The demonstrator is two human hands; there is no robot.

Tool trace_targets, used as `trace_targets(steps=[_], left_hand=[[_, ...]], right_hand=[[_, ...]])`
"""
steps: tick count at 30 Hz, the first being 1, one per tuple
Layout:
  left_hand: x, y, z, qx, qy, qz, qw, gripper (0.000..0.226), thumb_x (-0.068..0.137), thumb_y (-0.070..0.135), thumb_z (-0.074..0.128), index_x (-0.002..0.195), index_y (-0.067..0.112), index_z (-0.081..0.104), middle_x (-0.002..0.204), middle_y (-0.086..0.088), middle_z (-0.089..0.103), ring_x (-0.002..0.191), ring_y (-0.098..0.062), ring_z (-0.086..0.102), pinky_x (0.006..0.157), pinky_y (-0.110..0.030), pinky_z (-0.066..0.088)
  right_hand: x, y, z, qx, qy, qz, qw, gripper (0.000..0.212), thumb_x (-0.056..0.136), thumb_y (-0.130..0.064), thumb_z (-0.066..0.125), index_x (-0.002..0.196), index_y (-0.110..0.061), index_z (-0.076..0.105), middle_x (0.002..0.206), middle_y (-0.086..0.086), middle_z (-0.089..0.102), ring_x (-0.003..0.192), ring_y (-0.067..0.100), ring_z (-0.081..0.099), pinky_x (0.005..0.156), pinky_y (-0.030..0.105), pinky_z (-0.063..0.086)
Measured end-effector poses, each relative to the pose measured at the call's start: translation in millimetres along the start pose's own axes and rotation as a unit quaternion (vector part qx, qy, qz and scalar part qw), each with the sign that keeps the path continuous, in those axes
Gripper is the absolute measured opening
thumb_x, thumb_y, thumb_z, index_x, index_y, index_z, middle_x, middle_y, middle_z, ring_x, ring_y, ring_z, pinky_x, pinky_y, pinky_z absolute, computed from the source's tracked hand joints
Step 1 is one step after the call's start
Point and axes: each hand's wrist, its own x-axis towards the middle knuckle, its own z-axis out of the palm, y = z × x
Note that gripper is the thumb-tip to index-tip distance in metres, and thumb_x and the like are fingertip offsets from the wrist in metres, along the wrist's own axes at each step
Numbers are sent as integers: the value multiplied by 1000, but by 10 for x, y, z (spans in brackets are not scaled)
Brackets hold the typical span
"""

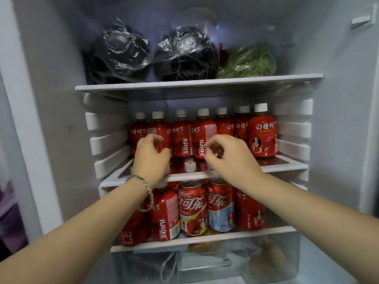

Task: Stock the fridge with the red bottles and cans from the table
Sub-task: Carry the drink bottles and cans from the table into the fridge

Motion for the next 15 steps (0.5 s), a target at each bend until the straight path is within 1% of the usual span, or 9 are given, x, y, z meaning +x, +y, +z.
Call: trace_targets(steps=[2,4,5,7,9,12,13,14,15], left_hand=[[116,-23,3,30,-8,-64,997,44,84,11,58,126,8,46,130,-14,43,109,-23,49,91,-27,38],[239,-30,-5,50,-19,-109,993,58,83,16,61,134,6,35,138,-17,32,122,-32,42,100,-33,36],[286,-39,7,57,-19,-116,991,64,82,18,63,137,7,31,141,-17,27,125,-34,40,102,-35,35],[423,-106,42,69,-16,-86,994,75,80,21,66,142,12,26,146,-15,21,129,-35,37,105,-37,35],[579,-180,81,85,-38,-47,995,81,80,26,66,146,15,20,148,-14,20,132,-33,34,107,-37,34],[750,-246,140,117,-70,-35,990,84,80,36,66,147,23,17,151,-10,21,137,-31,25,110,-34,28],[816,-266,152,142,-73,-35,987,86,79,41,67,147,25,16,151,-8,22,137,-31,23,110,-34,27],[866,-270,166,174,-79,-38,981,90,77,48,67,147,28,15,151,-5,22,136,-31,22,110,-35,26],[907,-278,182,204,-85,-47,974,93,74,55,66,147,29,15,151,-3,24,135,-31,22,110,-36,25]], right_hand=[[238,25,121,-34,-12,14,999,30,89,-21,57,118,-15,59,118,-2,56,109,13,53,94,29,46],[469,30,288,-59,-21,40,997,45,89,-24,57,132,-14,48,133,4,46,123,19,46,102,32,41],[547,28,368,-77,-15,43,996,51,89,-26,58,136,-14,43,138,7,41,128,23,41,107,34,37],[690,2,538,-119,-5,23,993,57,88,-27,58,140,-16,38,140,10,39,131,26,35,110,33,30],[802,-50,700,-135,-27,-10,990,59,88,-25,56,142,-16,34,140,11,39,131,26,35,109,31,29],[854,-35,879,-183,-59,-32,981,63,89,-20,52,146,-15,27,149,11,29,139,27,24,114,31,18],[877,-8,916,-189,-52,-29,980,62,88,-18,52,146,-15,28,150,10,28,140,26,21,115,30,16],[887,25,928,-186,-40,-24,981,62,86,-15,54,144,-14,33,149,10,31,140,26,23,115,30,18],[904,57,941,-187,-19,-35,982,62,80,-13,61,139,-12,43,144,11,40,138,28,30,113,31,25]])
